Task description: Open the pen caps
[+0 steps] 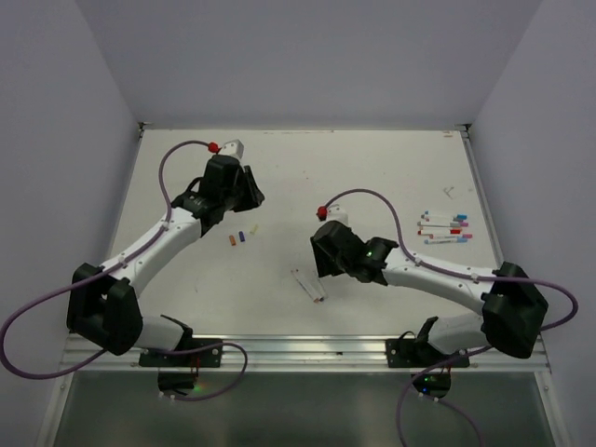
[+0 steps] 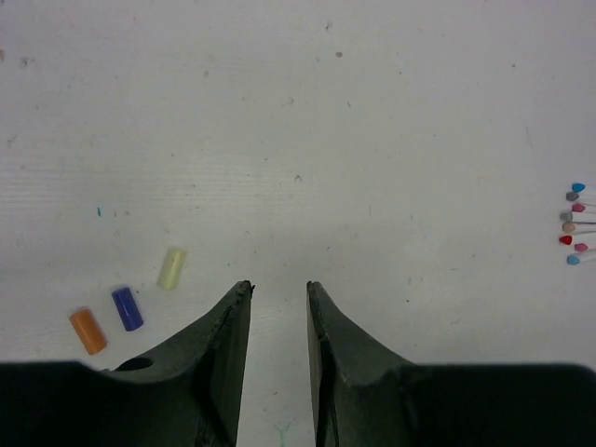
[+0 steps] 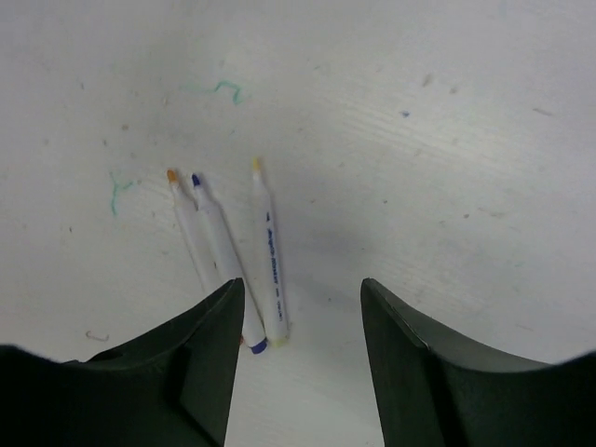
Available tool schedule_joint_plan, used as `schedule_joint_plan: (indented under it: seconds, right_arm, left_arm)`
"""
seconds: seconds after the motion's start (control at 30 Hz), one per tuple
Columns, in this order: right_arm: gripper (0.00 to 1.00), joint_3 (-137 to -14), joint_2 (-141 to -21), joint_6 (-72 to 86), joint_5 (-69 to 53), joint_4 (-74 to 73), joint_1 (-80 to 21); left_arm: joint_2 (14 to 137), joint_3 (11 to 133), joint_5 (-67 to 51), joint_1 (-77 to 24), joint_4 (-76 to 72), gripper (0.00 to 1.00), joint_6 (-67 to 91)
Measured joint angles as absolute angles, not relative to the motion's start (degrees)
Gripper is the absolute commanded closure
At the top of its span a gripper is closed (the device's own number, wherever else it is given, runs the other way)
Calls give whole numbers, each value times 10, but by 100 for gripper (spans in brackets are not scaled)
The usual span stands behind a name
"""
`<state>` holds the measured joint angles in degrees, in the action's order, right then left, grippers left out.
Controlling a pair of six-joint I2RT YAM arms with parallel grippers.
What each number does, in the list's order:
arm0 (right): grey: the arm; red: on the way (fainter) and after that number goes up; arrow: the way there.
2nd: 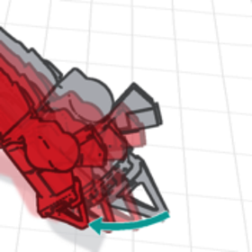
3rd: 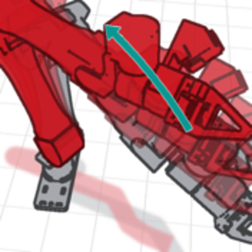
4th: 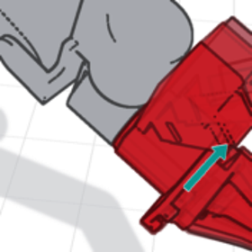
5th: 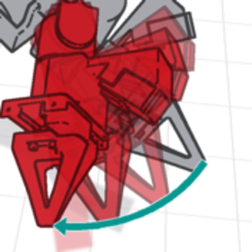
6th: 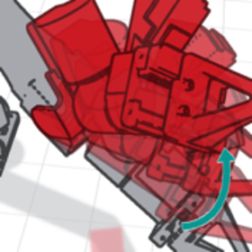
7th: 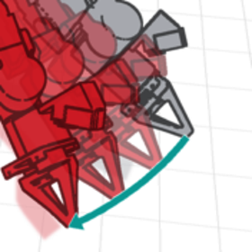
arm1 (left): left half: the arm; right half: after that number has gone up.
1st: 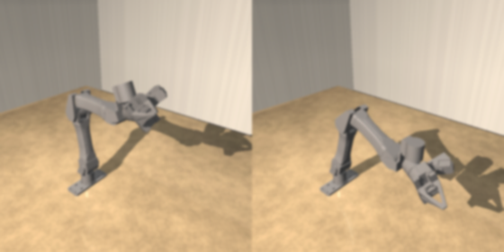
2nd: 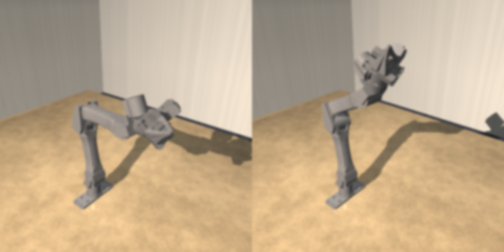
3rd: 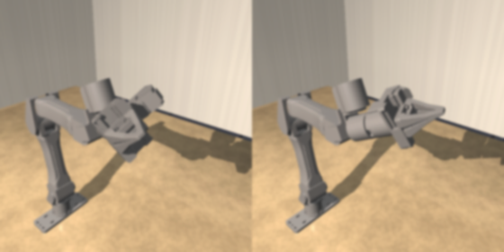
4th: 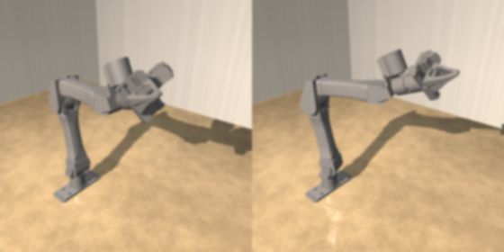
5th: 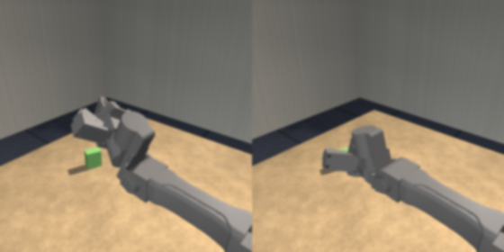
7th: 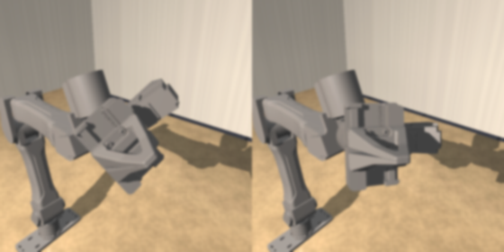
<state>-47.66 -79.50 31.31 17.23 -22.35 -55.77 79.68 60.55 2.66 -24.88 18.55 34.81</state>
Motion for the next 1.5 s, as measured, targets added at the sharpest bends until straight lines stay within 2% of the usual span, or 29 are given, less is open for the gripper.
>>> schedule_joint_plan:
  seconds: [0.13,0.27,0.5,0.57,0.63,0.83,1.2,1.5]
  right_arm:
    - [43,-532,-751,349,210,-297,-482]
    - [46,-539,-706,380,241,-332,-279]
    - [49,-530,-731,390,222,-359,-39]
    - [49,-530,-759,389,211,-358,1]
    - [47,-530,-783,388,199,-353,27]
    - [46,-530,-847,381,178,-335,82]
    - [47,-530,-883,349,151,-288,159]
    - [48,-529,-913,342,124,-256,166]
  left_arm:
    - [788,603,1,-250,182,66,348]
    - [767,569,-53,-258,144,49,350]
    - [727,526,-149,-272,80,40,354]
    - [714,520,-168,-274,65,33,353]
    - [703,514,-183,-274,52,27,351]
    - [678,497,-208,-275,26,22,337]
    - [657,490,-242,-275,12,21,337]
    - [664,490,-249,-275,10,21,335]
